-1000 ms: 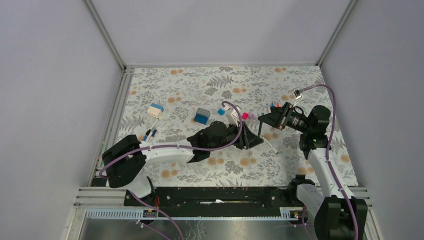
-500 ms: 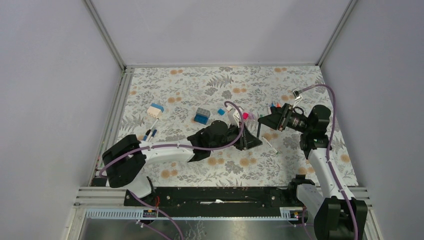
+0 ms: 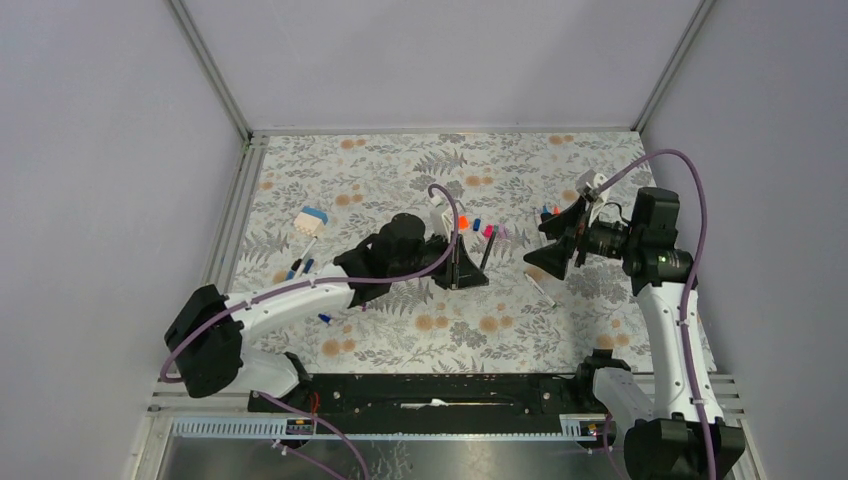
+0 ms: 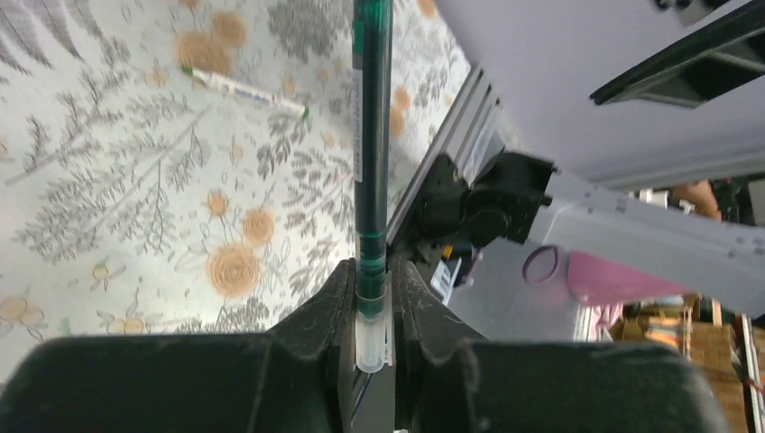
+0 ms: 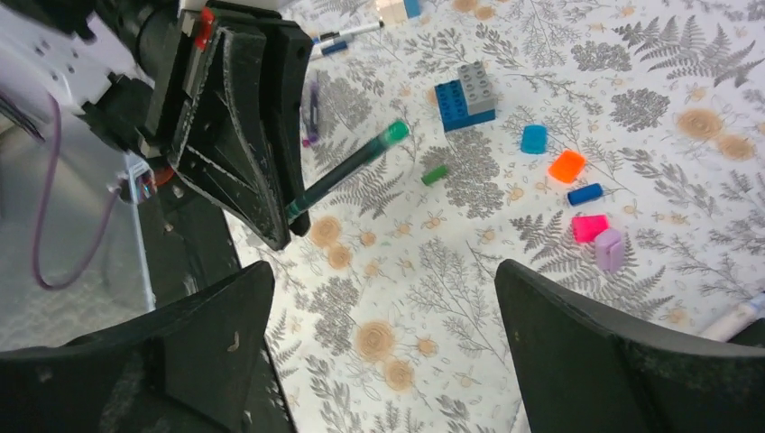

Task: Open the pen caps
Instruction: Open the pen cap from the pen.

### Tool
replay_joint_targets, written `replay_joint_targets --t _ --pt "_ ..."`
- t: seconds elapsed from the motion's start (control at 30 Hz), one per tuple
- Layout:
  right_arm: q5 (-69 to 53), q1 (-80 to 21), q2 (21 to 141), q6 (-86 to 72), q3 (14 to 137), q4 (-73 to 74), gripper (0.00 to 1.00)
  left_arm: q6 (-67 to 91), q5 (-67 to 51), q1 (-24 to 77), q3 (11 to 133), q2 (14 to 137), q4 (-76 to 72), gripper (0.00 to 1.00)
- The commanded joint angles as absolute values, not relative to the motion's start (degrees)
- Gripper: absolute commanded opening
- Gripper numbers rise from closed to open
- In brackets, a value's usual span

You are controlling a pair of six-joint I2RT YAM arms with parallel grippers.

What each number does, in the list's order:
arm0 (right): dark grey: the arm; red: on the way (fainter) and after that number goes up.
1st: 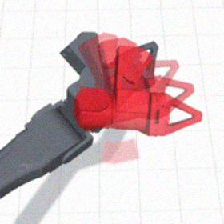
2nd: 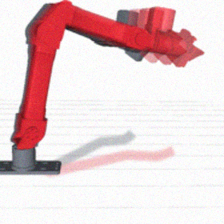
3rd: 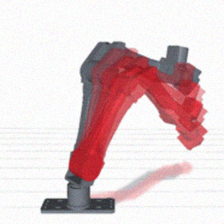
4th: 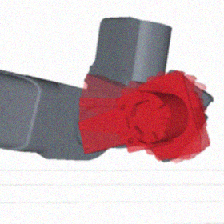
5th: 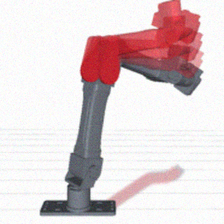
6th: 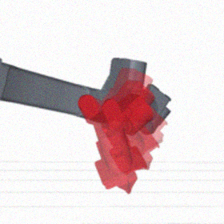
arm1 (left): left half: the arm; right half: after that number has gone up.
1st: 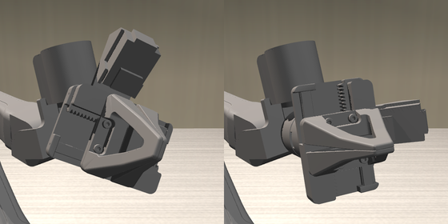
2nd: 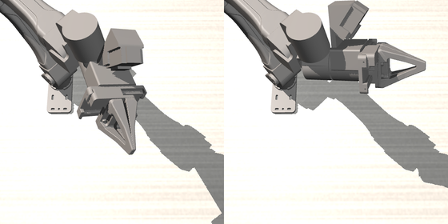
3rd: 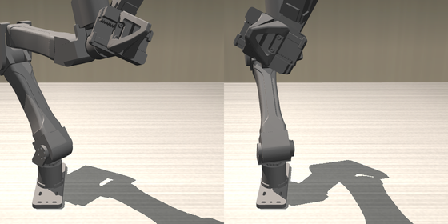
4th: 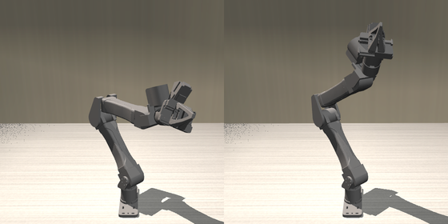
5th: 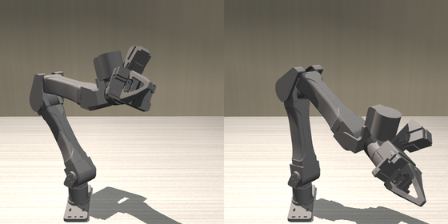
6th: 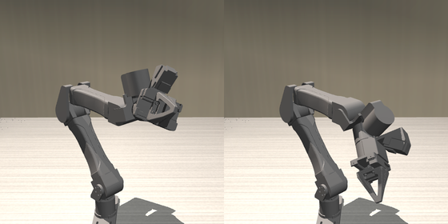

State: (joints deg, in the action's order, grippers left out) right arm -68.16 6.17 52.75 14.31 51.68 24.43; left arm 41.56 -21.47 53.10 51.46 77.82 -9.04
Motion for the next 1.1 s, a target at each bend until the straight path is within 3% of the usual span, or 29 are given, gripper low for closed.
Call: replay_joint_targets --t 0.0,0.07,0.23,0.53,0.87,0.97,1.07 --pt "-70.33 6.30 54.84 60.23 58.81 55.34 1.00 36.07 -29.84 53.03 57.71 79.65 0.39 0.00" --pt "-69.46 6.24 56.34 83.47 60.58 66.70 1.00 35.00 -30.94 52.96 60.25 81.70 3.56 0.00" --pt "-66.40 5.05 59.53 101.70 62.80 75.69 1.00 35.27 -35.80 52.25 65.75 87.43 7.96 0.00" --pt "-59.29 -3.54 61.87 108.26 62.49 75.42 1.00 34.75 -45.36 52.13 73.11 96.90 14.35 0.00" --pt "-46.11 -11.63 63.76 115.92 60.91 73.38 0.96 38.71 -55.50 52.18 75.06 101.79 9.92 0.00" --pt "-43.00 -14.31 64.15 117.26 60.17 72.24 0.90 40.08 -57.07 52.21 74.39 102.28 7.69 0.00" --pt "-41.84 -16.71 64.84 115.84 60.22 70.13 0.74 41.39 -57.83 52.27 73.98 102.85 5.97 0.00"
